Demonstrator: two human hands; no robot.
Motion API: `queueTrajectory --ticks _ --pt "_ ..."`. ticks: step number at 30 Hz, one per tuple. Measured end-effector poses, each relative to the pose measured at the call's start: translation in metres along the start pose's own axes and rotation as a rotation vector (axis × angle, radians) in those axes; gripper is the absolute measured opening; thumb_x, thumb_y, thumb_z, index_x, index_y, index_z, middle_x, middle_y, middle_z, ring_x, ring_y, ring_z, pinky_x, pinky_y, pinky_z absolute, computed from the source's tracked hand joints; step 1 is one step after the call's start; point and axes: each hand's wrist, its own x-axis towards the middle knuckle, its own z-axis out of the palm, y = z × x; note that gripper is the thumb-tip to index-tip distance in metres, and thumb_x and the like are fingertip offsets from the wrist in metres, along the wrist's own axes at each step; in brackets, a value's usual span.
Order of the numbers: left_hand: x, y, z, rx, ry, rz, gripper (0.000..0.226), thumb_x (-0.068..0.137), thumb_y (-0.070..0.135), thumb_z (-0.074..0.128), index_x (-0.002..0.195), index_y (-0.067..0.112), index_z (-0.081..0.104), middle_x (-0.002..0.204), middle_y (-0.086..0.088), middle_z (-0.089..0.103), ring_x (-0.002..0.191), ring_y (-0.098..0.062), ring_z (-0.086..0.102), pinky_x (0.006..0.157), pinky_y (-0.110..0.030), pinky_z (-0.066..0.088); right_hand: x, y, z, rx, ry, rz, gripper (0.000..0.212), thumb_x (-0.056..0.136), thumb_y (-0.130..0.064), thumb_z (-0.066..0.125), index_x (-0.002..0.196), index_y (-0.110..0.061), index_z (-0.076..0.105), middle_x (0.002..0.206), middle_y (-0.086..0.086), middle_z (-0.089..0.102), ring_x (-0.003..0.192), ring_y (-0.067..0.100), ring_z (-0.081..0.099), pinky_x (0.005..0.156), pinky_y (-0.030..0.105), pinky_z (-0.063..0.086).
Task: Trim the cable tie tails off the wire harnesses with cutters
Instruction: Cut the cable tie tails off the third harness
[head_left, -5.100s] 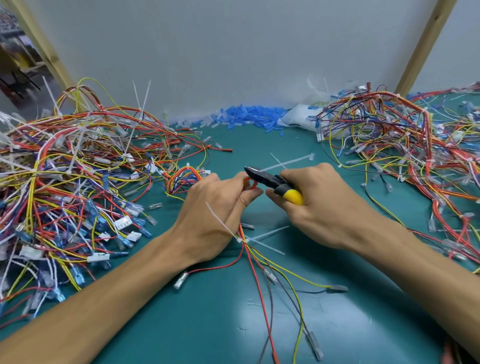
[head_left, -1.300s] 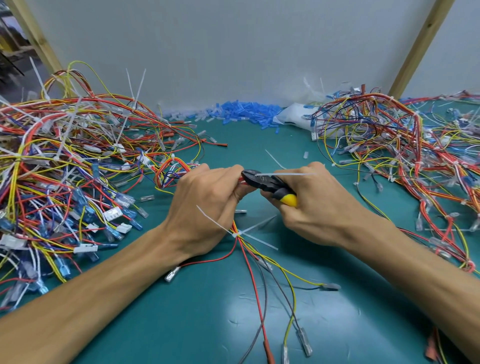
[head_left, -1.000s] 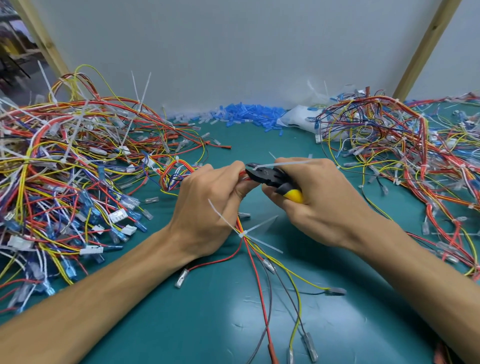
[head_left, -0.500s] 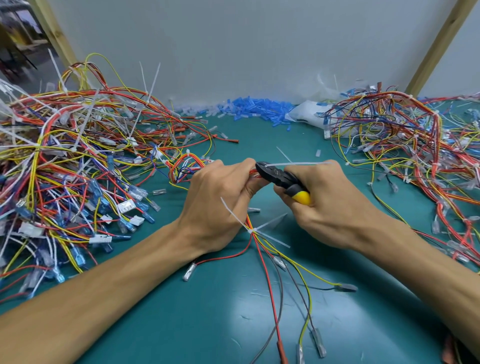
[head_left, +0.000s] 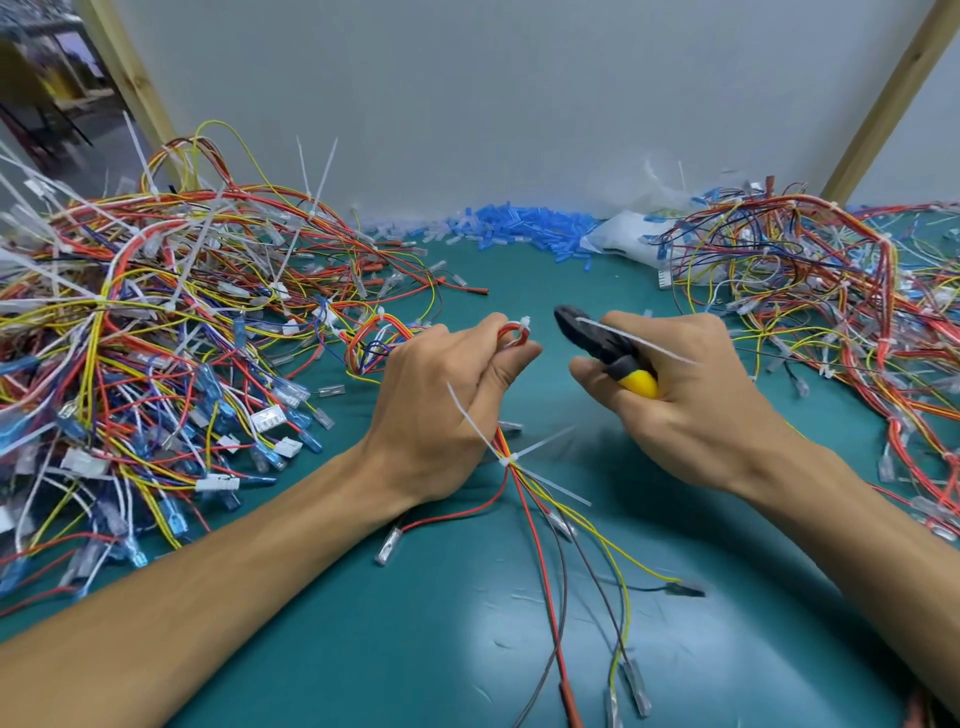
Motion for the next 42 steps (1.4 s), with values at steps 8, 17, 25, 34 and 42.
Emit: queueTrajectory --ticks 8,17,25,34,42 --pt "-0.001 -0.006 0.005 -0.029 -0.016 -0.045 0.032 0.106 0.037 0.051 0.079 0.029 0.037 0.055 0.01 0.029 0.056 -0.034 0.041 0.056 -0.042 0.035 0.004 0.01 -0.001 -0.109 0.102 0.25 0.041 0.093 -0.039 0.063 0.067 -0.025 0.035 0.057 -0.005 0.044 0.057 0.024 0.039 0.055 0.035 0.036" --pt "0.003 -0.006 0.004 -0.161 -0.001 -0.171 0.043 0.105 0.035 0.057 0.068 0.028 0.035 0.054 0.001 0.031 0.052 -0.029 0.034 0.053 -0.039 0.03 0.007 -0.003 -0.021 -0.569 0.177 0.139 0.024 0.083 -0.017 0.071 0.097 -0.007 0.055 0.095 0.016 0.06 0.089 0.04 0.051 0.072 0.049 0.043" --pt "0.002 -0.006 0.004 -0.21 0.061 -0.23 0.044 0.105 0.03 0.059 0.067 0.015 0.042 0.052 -0.008 0.038 0.052 -0.027 0.036 0.052 -0.035 0.031 0.007 -0.008 -0.025 -0.686 0.18 0.164 0.026 0.079 -0.014 0.071 0.099 -0.006 0.056 0.1 0.016 0.062 0.095 0.041 0.051 0.073 0.048 0.04" --pt "0.003 -0.013 0.005 -0.353 0.215 -0.345 0.044 0.107 0.039 0.056 0.073 0.011 0.051 0.061 -0.01 0.047 0.057 -0.032 0.042 0.057 -0.046 0.038 0.001 -0.016 -0.002 -0.033 -0.052 0.07 0.049 0.094 -0.022 0.074 0.06 -0.017 0.039 0.053 0.003 0.028 0.055 0.02 0.025 0.047 0.024 0.021" --pt "0.005 -0.013 0.003 -0.359 0.288 -0.329 0.041 0.103 0.053 0.056 0.079 0.02 0.058 0.068 0.001 0.056 0.057 -0.034 0.05 0.052 -0.05 0.046 -0.005 -0.02 0.021 0.372 -0.15 0.255 0.019 0.097 -0.026 0.073 0.086 -0.012 0.076 0.068 0.013 0.061 0.057 0.01 0.041 0.053 0.025 0.036"
